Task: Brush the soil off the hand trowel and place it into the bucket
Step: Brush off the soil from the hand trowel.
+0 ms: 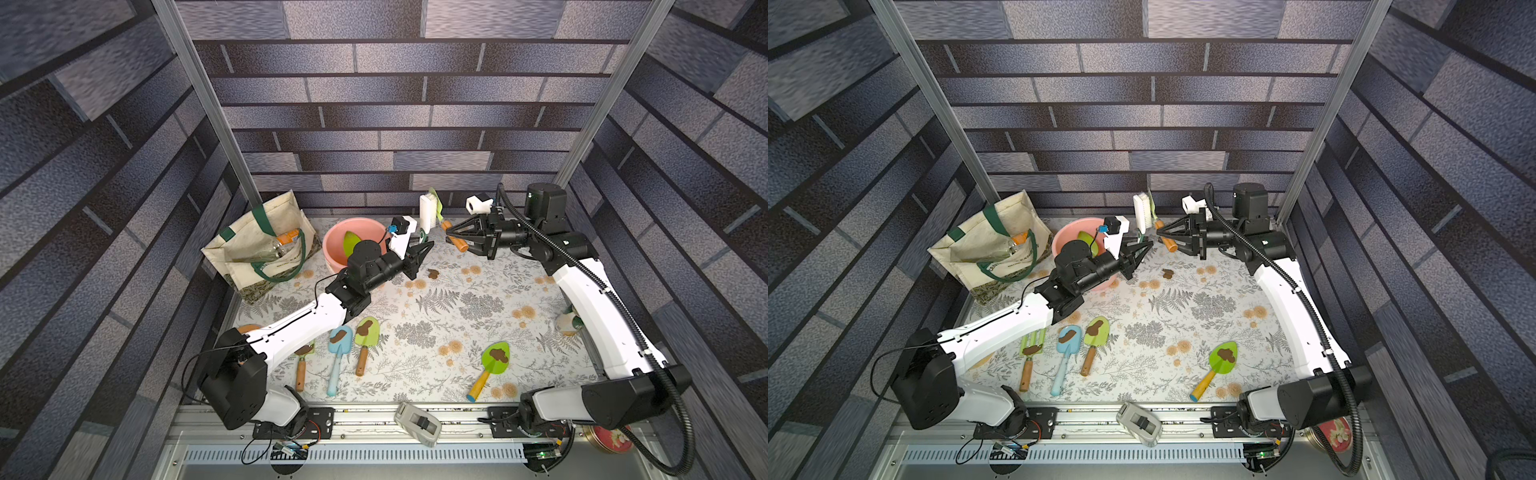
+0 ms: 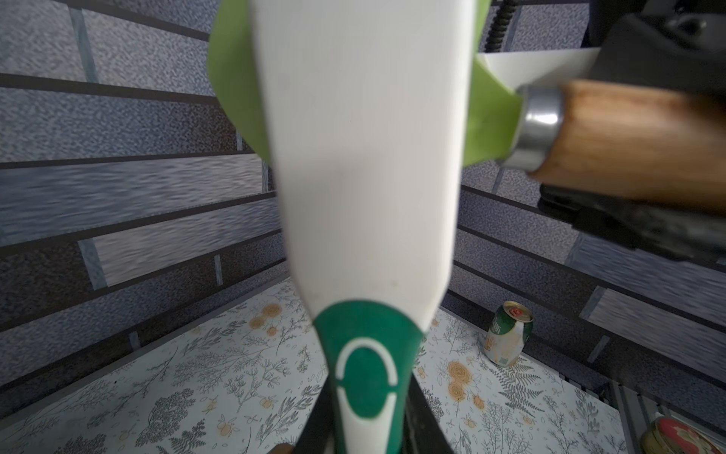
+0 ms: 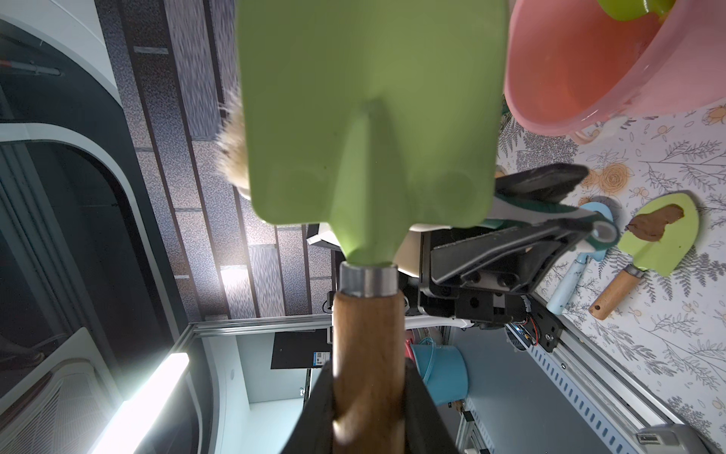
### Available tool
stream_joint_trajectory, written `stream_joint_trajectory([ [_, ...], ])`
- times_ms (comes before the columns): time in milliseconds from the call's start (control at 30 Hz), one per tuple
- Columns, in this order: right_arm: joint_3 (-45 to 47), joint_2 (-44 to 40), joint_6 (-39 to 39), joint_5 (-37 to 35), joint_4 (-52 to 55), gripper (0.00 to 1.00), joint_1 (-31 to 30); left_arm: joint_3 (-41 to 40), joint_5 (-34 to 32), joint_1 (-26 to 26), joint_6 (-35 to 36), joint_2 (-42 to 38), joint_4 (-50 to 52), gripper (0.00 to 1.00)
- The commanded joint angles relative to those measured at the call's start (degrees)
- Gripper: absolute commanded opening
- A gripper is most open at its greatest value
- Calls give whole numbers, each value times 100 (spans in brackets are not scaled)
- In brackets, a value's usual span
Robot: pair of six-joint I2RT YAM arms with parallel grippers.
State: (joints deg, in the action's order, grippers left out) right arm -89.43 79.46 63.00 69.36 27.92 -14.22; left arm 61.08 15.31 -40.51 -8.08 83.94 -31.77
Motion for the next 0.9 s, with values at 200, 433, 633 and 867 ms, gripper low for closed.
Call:
stream_joint_trajectory([
  [200, -183, -403, 50, 136, 70, 2, 38, 731, 274, 35, -326, 828, -493, 0],
  [433, 3, -635, 2, 92, 170, 2, 36, 1511, 507, 198, -360, 1449, -296, 0],
  [633, -48, -747, -314, -57, 515, 2, 45, 1838, 570, 462, -539, 1705, -119, 0],
  [867, -281, -592, -1181, -393, 1302, 1, 42, 1333, 440, 777, -754, 1274, 145, 0],
])
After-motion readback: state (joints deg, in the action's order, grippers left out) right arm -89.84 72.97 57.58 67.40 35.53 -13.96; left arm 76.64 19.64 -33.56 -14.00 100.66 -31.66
